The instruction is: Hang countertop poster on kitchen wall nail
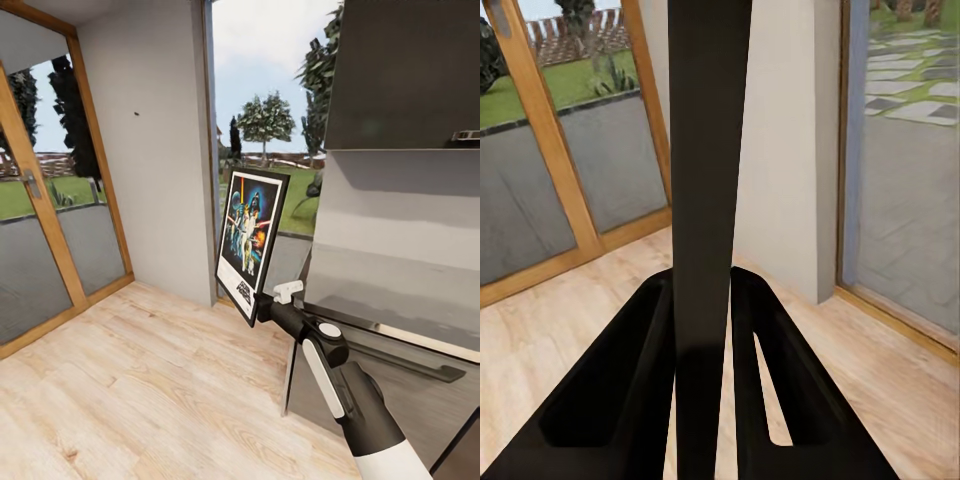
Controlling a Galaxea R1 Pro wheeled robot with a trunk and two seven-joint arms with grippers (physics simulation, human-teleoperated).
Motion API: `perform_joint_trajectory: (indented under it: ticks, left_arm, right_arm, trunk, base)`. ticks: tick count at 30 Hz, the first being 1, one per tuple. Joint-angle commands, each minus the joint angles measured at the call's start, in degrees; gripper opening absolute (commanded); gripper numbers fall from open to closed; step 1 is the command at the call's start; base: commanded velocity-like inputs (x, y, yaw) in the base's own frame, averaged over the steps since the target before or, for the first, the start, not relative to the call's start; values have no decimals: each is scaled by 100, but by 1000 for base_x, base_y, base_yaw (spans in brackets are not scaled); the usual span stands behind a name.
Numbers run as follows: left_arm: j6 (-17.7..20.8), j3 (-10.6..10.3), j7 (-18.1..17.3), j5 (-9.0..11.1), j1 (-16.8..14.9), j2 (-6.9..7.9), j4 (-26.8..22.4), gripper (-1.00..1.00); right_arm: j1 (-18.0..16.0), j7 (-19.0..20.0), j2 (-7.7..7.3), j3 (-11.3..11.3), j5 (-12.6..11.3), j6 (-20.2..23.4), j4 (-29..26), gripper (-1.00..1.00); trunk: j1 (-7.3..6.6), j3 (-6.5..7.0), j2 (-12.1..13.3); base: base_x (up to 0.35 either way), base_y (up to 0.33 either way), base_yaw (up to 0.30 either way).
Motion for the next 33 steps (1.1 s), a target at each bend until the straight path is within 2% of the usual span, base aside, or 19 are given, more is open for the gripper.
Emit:
perform_joint_trajectory:
  ticks: [1, 33]
  left_arm:
    - [0, 18, -46, 34, 1, -2, -4, 100]
    - [-2, 18, -46, 34, 0, -2, -4, 100]
  right_arm:
    - [-3, 20, -1, -5, -40, 34, -4, -100]
    - [-2, 14, -15, -6, -40, 34, -4, -100]
  trunk:
    - [-22, 13, 38]
    - [-725, 588, 1322]
  base:
    - [0, 0, 0]
    - [0, 0, 0]
